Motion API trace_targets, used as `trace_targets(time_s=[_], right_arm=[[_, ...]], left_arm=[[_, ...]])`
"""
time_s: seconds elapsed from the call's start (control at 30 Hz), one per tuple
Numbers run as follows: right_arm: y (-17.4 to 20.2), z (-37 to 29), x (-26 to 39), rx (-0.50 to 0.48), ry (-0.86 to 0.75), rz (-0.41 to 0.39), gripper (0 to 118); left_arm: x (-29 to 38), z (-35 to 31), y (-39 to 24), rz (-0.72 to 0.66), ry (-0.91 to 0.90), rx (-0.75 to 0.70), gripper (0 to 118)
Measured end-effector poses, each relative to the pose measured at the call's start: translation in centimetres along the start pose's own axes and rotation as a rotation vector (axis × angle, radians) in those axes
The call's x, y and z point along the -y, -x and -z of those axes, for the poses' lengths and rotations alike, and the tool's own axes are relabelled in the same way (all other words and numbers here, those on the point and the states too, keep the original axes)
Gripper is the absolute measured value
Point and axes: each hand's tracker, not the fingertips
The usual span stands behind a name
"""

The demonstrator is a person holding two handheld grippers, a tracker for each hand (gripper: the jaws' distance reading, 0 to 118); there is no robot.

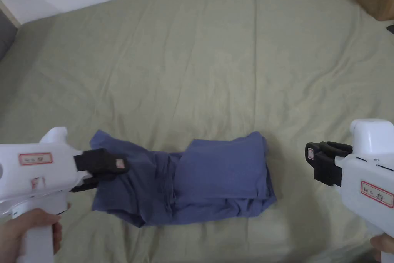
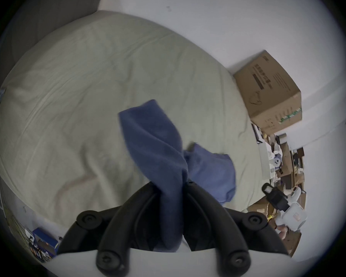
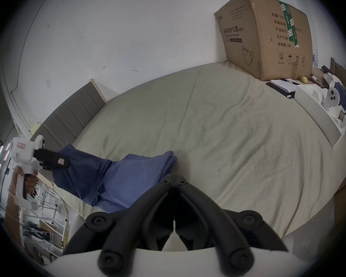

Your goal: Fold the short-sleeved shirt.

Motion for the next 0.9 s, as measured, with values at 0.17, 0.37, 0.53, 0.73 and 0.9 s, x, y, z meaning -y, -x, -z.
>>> trace_targets(time_s=[0.17,0.37,0.53,0.73,0.9], right_arm=[[-1.8,-0.1,0.4,0.005,-0.013,0.060,0],[-4.0,-0.8,1.1,0.033,-0.009,0.094,0],[-5.2,-0.8,1.8,0.049,0.010,0.174,0],[-5.1,-1.0,2.0,0.059,0.022,0.163,0],[-4.3,-0.9,2.2,0.036,0.012,0.166,0]], left_arm=[[1.5,5.6,-7.8,0.119,0.060,0.052,12],[3.5,14.1,-13.6,0.212,0.203,0.045,12],[4.9,17.1,-14.6,0.240,0.341,0.130,77],[3.3,12.0,-13.5,0.230,0.202,0.172,100],[2.6,9.6,-11.3,0.233,0.088,0.102,35]])
